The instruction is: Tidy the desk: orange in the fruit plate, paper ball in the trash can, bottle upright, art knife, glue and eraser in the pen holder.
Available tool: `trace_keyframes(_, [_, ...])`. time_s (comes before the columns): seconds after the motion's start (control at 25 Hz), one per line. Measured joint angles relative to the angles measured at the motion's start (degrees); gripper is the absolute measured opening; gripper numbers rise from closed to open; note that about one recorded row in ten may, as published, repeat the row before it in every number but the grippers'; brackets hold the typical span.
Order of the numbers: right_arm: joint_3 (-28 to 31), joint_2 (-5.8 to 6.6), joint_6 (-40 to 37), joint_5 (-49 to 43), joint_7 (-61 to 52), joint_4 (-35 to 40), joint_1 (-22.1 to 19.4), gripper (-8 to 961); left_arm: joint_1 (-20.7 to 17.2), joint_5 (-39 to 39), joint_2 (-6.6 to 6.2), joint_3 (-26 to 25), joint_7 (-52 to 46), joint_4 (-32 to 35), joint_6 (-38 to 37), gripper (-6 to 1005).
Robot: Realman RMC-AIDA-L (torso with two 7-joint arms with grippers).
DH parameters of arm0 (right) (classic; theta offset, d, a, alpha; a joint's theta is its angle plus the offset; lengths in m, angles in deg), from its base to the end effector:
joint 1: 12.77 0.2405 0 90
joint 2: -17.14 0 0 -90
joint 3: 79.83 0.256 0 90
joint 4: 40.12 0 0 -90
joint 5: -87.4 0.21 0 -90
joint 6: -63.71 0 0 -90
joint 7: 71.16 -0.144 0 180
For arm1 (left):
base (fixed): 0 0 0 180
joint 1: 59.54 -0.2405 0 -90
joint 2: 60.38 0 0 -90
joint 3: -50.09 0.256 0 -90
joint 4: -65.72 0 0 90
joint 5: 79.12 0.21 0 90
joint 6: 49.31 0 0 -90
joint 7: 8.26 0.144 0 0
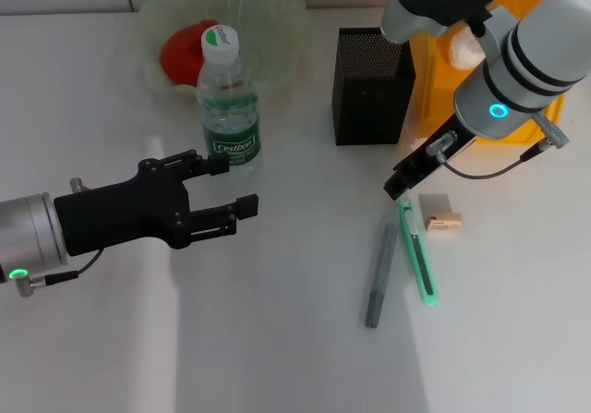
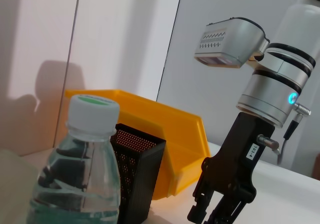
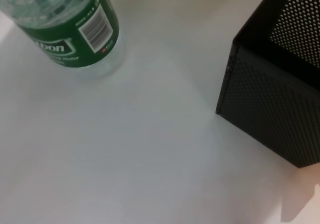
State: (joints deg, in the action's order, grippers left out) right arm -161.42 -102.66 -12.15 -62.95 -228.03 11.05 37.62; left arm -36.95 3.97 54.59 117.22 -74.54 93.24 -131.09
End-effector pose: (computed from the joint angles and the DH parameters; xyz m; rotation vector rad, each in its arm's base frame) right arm 0.1673 0.3963 -0.0548 -2.4943 1.0836 -0.5517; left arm -0.2822 0.2985 -0.0258 -2.6604 -0.5873 -0.8317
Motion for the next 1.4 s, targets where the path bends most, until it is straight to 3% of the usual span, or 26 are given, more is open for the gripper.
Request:
trace_keyframes(1.16, [-2.5, -0.09, 2.2, 1.3, -1.9, -2.0, -0.7, 420, 0.5, 0.0, 0.0, -0.1, 0.1, 0.0, 0.7, 781])
trace_keyframes(1.4, [-3.2, -0.09, 2.7, 1.4, -1.9, -2.0, -1.0, 371, 0.5, 0.0, -0.01, -0.1, 0.1, -0.2, 0.7, 781])
